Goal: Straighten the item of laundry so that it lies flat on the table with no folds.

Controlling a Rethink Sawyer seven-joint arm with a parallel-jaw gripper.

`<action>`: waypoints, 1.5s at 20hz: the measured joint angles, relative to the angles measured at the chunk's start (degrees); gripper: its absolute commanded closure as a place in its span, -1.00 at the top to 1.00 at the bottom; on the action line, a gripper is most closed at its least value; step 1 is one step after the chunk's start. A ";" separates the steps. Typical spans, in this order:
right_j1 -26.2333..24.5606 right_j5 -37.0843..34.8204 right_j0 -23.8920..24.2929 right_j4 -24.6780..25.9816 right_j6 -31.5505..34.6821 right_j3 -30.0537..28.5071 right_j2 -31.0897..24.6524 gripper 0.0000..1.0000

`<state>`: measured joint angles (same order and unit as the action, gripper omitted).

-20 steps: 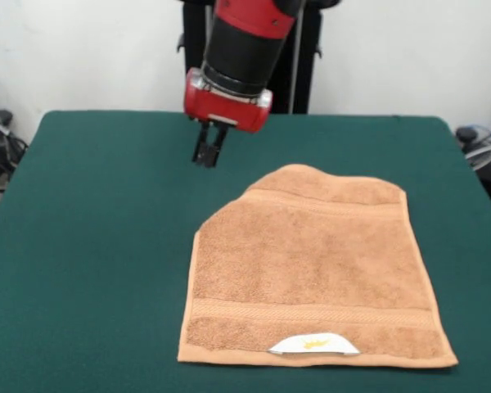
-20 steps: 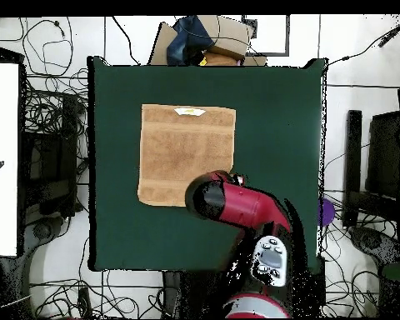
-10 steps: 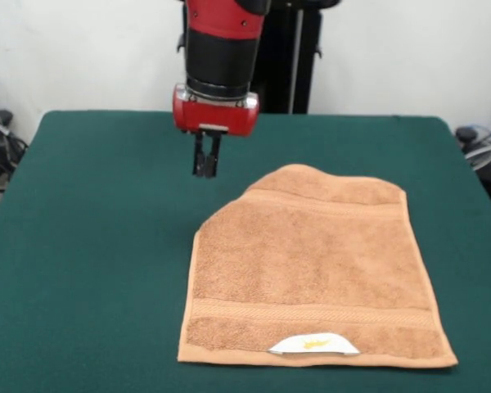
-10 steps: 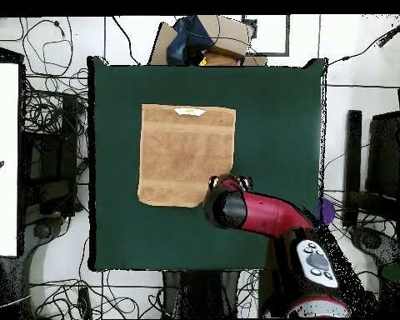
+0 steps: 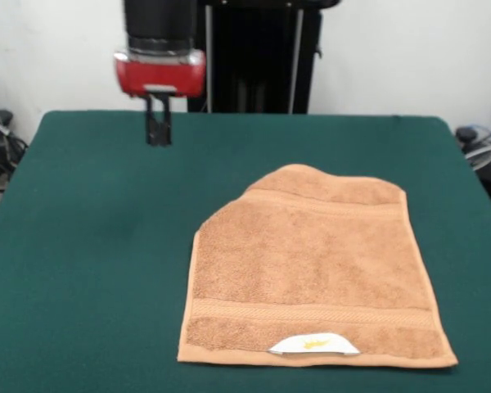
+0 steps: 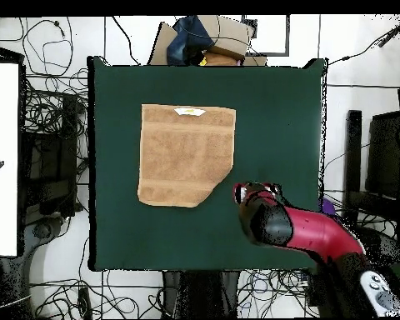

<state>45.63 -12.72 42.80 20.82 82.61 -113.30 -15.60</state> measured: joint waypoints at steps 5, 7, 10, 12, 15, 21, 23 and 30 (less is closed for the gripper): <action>3.32 -3.29 5.51 2.17 -0.34 0.03 -3.78 -1.00; 4.15 -3.30 7.17 4.35 -0.34 -0.02 -5.11 -1.00; 5.15 -3.31 9.62 8.69 -0.34 0.00 -7.50 -1.00; 5.39 -3.32 10.47 10.25 -0.34 -0.05 -8.32 -1.00; 5.84 -3.01 12.70 14.54 -0.34 -0.05 -10.51 -1.00; 5.91 -2.75 15.42 22.06 -0.34 -0.07 -13.64 -1.00; 5.90 -2.76 16.16 24.45 -0.34 -0.12 -15.04 -1.00; 5.77 -2.76 20.36 26.48 -0.34 -1.00 -20.78 -1.00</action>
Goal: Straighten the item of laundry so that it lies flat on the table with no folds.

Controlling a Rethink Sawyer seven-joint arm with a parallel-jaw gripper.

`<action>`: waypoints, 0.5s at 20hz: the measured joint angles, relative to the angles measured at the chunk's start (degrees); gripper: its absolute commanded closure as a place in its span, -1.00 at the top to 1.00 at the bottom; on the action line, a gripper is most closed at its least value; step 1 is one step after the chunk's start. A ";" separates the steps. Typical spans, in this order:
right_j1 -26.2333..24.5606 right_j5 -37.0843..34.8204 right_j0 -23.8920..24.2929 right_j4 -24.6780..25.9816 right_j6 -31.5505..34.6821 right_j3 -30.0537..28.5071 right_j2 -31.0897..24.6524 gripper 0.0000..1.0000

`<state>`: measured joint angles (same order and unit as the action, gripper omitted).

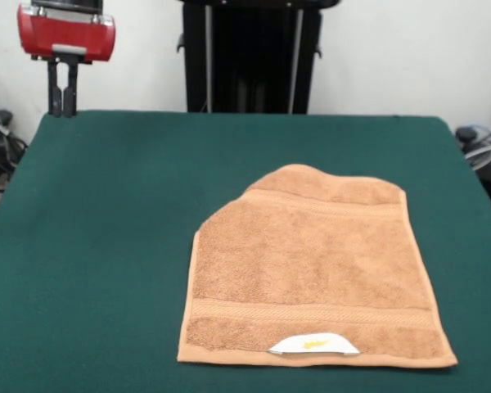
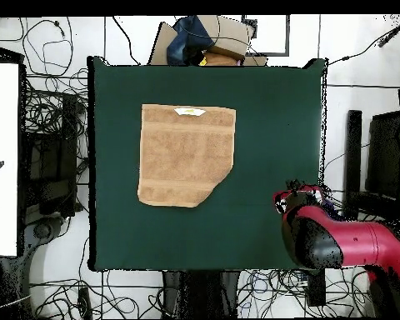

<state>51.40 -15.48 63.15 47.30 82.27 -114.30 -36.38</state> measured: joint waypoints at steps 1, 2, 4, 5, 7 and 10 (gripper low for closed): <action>-0.24 0.00 1.05 0.05 0.00 -0.25 -1.07 -1.00; -0.31 0.00 1.21 0.12 0.00 -0.26 -1.20 -1.00; -0.49 0.10 1.43 1.43 0.00 -0.27 -1.37 -1.00; -0.47 0.23 1.26 2.28 0.00 -0.25 -1.37 -1.00; -0.47 0.54 0.75 4.08 0.00 -0.26 -1.38 -1.00; -0.61 1.04 -0.14 6.23 0.00 -0.27 -1.40 -1.00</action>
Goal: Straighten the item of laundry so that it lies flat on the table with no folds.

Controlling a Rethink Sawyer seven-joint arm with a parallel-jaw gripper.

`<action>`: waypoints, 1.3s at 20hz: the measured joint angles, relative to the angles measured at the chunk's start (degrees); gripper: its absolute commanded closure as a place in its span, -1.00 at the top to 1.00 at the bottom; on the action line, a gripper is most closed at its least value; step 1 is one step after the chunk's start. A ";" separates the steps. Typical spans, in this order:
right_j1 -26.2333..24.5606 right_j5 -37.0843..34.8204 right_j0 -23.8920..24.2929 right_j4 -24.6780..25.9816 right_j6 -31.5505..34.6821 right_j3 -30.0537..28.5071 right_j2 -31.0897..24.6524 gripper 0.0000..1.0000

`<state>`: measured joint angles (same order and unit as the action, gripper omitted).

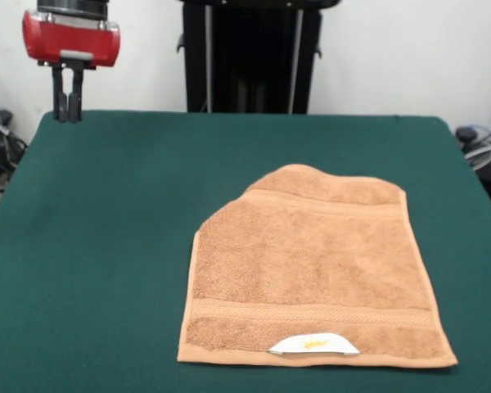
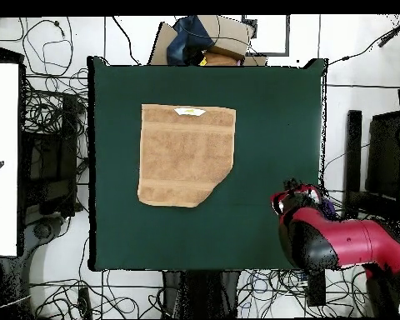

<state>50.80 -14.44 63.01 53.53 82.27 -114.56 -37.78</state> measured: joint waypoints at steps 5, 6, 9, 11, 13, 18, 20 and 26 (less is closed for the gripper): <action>-1.54 0.08 0.70 -0.97 0.00 -0.01 -0.11 -1.00; -1.89 0.10 1.02 -1.34 0.00 -0.02 -0.16 -1.00; -3.36 0.08 2.15 -2.56 0.00 -0.07 -0.38 -1.00; -4.44 0.08 2.95 -3.32 0.00 -0.12 -0.71 -1.00; -5.33 0.08 3.69 -4.16 0.00 -0.22 -1.03 -1.00; -8.62 0.10 6.12 -7.11 0.00 -0.56 -1.22 -1.00; -10.36 0.10 7.18 -8.25 0.00 -1.15 -1.35 -1.00; -14.97 0.79 10.30 -10.59 0.00 -3.25 -3.15 -1.00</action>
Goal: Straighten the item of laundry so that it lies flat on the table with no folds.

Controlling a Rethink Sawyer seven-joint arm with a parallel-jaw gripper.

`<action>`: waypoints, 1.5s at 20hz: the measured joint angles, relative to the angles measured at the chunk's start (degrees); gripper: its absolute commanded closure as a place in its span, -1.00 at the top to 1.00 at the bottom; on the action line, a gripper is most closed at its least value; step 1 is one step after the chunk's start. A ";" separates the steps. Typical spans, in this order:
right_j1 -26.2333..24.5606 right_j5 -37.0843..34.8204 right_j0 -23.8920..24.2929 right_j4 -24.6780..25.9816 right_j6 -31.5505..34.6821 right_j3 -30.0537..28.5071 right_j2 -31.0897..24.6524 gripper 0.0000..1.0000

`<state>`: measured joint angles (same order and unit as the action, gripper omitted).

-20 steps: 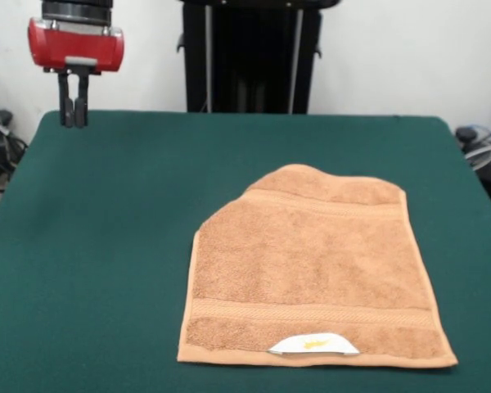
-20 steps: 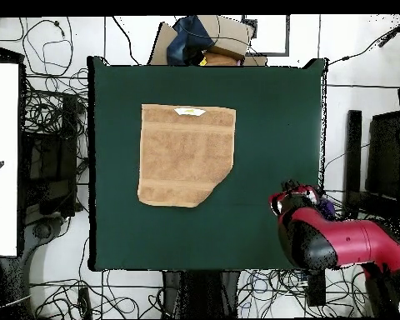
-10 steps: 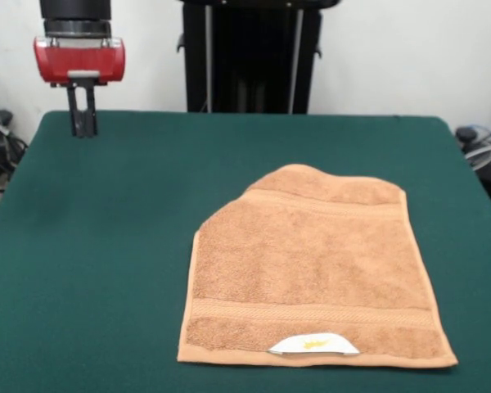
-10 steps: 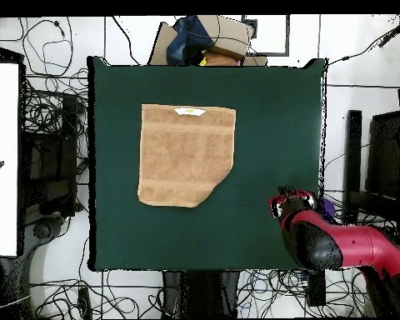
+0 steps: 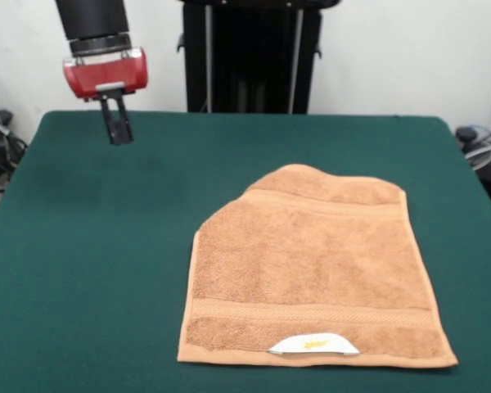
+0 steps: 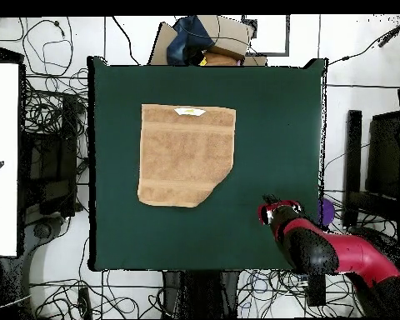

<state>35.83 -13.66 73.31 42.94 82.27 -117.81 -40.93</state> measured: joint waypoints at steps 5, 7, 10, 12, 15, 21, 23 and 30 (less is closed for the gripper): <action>-2.84 3.00 1.21 -0.13 0.00 -1.72 -0.37 -1.00; -2.86 4.54 0.98 0.00 0.00 -2.41 -0.38 -1.00; -1.71 7.10 0.08 0.00 0.00 -3.32 -0.39 -1.00; -0.86 7.87 -0.51 0.02 0.00 -3.59 -0.37 -1.00; 1.56 9.07 -2.51 -0.20 0.00 -3.72 -0.40 -1.00; 6.83 9.60 -8.20 -1.36 0.00 -3.47 0.43 -1.00; 7.59 10.22 -10.02 -1.35 0.00 -3.17 1.47 -1.00; 9.07 19.70 -22.27 -1.37 0.00 -0.83 11.16 -1.00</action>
<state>44.90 6.04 51.04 41.56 82.27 -118.65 -29.77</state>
